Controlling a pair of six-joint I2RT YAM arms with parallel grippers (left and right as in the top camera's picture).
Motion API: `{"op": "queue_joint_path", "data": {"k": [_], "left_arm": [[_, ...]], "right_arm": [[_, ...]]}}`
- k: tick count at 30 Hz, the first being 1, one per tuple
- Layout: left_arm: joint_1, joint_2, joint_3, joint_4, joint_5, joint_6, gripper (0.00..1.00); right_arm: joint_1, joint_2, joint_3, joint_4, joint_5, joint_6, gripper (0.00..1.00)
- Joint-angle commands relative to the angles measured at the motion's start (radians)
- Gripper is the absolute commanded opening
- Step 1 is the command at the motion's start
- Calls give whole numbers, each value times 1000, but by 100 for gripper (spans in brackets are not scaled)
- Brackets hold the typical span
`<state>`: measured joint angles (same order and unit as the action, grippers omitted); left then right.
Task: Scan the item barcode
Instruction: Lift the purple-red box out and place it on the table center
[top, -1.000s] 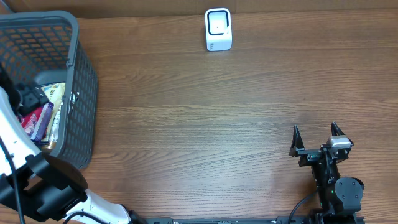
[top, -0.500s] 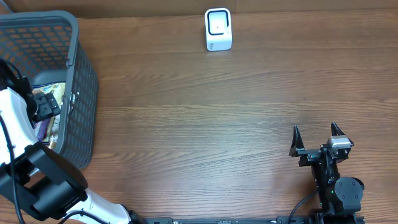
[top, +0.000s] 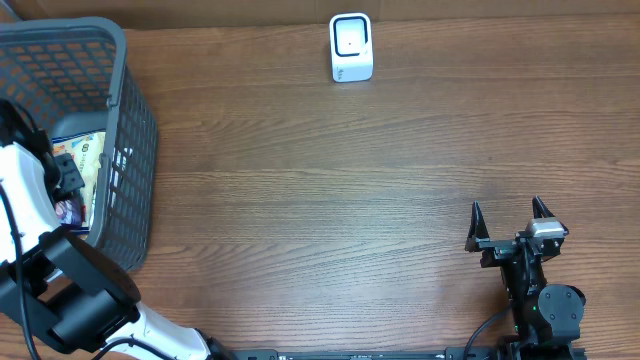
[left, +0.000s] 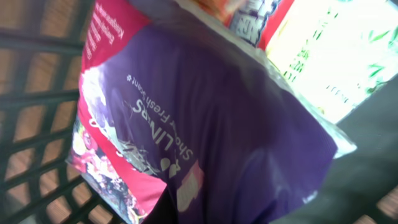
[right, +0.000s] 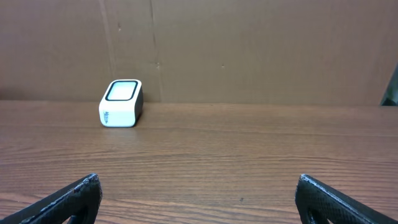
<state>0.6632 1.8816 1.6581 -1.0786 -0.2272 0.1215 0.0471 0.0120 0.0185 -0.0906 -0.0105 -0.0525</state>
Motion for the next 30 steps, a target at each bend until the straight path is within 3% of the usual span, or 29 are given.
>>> {"op": "queue_joint_path", "data": {"k": [1, 6, 9, 14, 17, 24, 30], "left_arm": [[4, 1, 190, -55, 18, -124, 4], [4, 1, 470, -172, 134, -189, 4], [4, -1, 634, -227, 303, -190, 4], [-20, -30, 849, -245, 758, -190, 4], [-76, -55, 914, -246, 872, -190, 4], [-357, -93, 920, -349, 849, -189, 4], [-745, 13, 822, -547, 583, -190, 4]], "right_arm": [[-3, -9, -10, 6, 10, -1, 100], [-3, -9, -10, 6, 10, -1, 100], [-3, -9, -10, 6, 10, -1, 100], [-3, -9, -10, 6, 10, -1, 100], [-3, -9, -10, 6, 10, -1, 100], [-3, -9, -10, 6, 10, -1, 100], [-3, -9, -10, 6, 10, -1, 100]]}}
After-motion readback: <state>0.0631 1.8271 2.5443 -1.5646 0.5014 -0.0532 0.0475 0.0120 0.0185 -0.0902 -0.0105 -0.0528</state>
